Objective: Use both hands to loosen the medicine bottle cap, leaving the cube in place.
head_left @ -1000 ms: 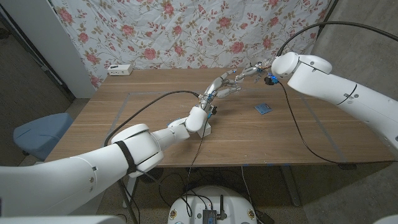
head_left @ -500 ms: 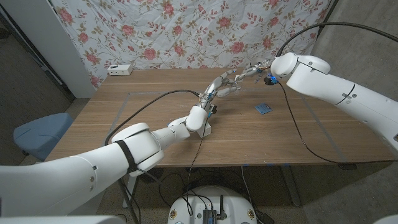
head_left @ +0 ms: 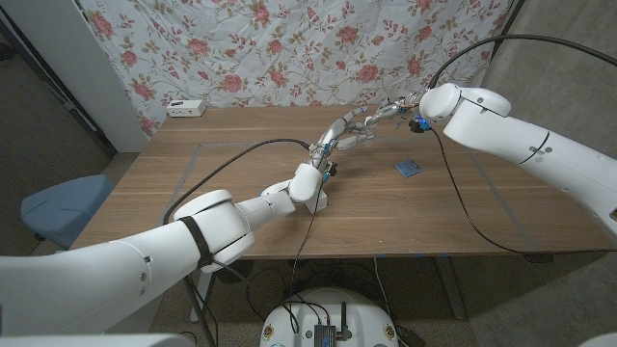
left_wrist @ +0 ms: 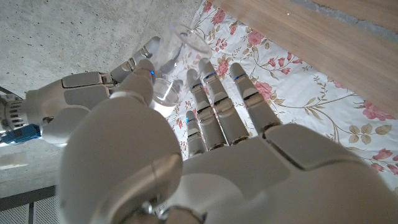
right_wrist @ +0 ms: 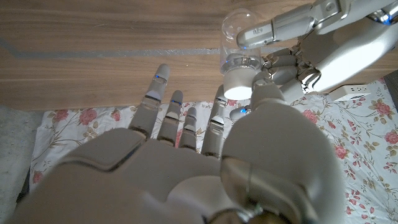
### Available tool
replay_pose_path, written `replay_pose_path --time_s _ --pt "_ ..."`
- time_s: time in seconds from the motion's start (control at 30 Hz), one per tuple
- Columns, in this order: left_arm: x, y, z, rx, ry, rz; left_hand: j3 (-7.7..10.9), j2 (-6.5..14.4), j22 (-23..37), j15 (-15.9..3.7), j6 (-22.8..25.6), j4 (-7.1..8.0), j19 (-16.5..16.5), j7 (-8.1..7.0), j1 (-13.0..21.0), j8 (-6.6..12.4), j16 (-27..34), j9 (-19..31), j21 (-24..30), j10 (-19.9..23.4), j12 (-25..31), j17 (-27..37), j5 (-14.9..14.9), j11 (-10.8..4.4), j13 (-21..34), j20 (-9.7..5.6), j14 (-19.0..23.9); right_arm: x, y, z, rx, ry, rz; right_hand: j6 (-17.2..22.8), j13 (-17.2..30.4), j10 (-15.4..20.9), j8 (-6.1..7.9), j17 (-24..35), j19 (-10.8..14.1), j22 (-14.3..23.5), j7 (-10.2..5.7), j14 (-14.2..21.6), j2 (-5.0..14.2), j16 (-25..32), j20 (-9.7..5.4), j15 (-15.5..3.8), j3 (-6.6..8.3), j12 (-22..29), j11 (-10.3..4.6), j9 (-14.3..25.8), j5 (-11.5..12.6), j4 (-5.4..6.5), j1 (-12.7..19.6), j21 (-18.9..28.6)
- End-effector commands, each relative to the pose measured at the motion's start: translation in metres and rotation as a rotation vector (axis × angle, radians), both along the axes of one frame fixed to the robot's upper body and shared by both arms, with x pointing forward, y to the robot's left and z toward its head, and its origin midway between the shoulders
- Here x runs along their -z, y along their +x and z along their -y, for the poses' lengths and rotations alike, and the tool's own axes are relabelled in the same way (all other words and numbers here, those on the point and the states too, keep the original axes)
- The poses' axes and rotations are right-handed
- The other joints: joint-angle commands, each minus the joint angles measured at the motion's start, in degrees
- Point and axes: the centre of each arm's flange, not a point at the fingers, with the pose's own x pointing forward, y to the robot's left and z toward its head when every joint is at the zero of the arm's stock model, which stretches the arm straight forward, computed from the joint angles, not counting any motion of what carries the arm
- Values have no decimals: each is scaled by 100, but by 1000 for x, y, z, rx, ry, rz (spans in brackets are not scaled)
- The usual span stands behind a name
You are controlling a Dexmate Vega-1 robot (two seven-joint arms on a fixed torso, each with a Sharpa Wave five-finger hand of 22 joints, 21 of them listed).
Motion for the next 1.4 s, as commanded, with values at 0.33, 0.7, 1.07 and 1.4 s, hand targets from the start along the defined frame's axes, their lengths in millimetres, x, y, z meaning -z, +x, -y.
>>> replay_pose_path --time_s 0.33,0.7,1.07,1.4 --pt "1 -3 -1 12 -2 15 32 52 31 -472 43 25 16 -30 -10 -6 9 12 -10 301 43 15 47 -298 26 -7 44 4 -2 -3 22 -2 17 51 17 68 33 10 40 15 -115 78 112 44 -59 -64 88 -16 -180 32 32 -98 188 28" --pt "1 -2 -1 12 1 8 35 50 31 -466 40 30 13 -42 -25 -9 2 12 -10 286 37 11 47 -311 26 -4 34 4 -2 -2 25 6 26 160 17 132 61 26 32 16 -343 92 254 53 -101 -156 159 -21 -370 23 1 -158 303 11" --pt "1 -1 -1 9 2 2 34 52 31 -467 43 32 13 -56 -34 -9 8 12 -10 281 35 14 46 -287 26 -4 47 3 1 0 15 19 18 289 15 156 89 48 15 19 -578 111 411 71 -163 -276 236 -38 -567 12 -42 -187 412 -3" --pt "1 0 0 8 6 -5 38 46 31 -469 49 28 14 -66 -41 -8 2 12 -9 289 38 11 47 -319 26 1 36 4 2 3 2 27 4 215 16 106 13 94 -57 22 -910 35 602 68 -224 -355 317 -70 -637 -9 -61 -156 449 -28"
